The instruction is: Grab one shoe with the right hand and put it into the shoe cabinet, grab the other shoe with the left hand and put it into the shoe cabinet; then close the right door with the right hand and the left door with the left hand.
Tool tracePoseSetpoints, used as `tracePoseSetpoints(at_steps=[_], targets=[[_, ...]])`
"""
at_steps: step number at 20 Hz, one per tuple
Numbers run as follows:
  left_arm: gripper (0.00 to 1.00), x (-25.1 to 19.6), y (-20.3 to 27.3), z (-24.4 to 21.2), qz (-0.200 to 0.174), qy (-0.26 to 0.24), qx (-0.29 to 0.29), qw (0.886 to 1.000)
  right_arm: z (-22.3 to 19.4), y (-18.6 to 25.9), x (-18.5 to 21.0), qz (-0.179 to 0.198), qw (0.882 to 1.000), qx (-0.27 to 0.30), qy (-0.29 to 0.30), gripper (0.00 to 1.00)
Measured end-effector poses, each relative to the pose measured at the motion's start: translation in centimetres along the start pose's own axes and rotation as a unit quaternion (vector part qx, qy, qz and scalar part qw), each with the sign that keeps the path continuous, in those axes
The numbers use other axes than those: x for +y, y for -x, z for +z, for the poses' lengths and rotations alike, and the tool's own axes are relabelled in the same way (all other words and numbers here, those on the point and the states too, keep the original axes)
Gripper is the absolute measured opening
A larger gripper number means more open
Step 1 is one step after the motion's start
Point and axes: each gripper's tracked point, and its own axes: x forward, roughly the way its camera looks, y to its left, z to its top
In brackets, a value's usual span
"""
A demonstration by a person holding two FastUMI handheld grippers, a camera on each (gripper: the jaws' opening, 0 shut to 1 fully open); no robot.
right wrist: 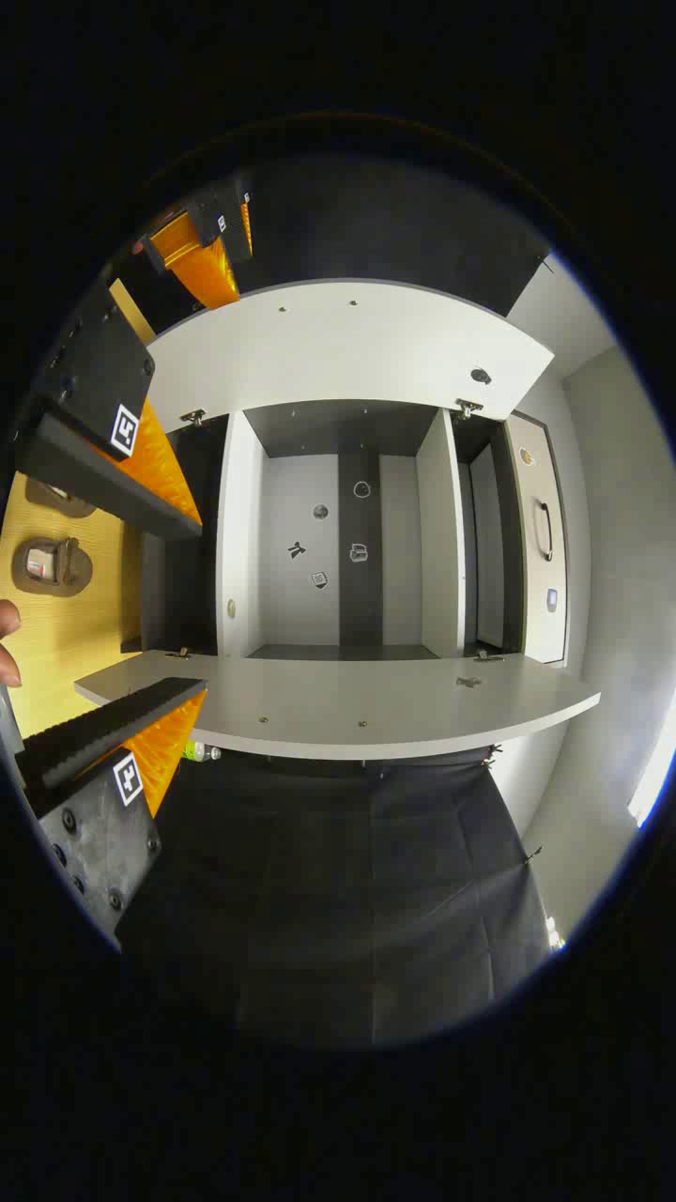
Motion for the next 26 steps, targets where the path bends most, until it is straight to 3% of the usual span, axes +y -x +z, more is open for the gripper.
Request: tracePoseSetpoints(at_steps=[18,22,26], targets=[[0.95,-0.7,-0.9,-0.3,-0.009,-0.014,0.001,1.0,-0.8,-1.0,1.2,0.027,0.999,0.018,-0.012,0.98],[0.95,-0.1,-1.5,-0.8,-0.006,-0.017,-0.003,1.0,-4.2,-1.6,2.2,0.041,0.997,0.056,-0.016,0.98],[0.95,0.8,-1.9,-1.1,0.001,-0.025,-0.017,1.0,-10.7,-2.5,3.8,0.06,0.991,0.115,-0.018,0.99]])
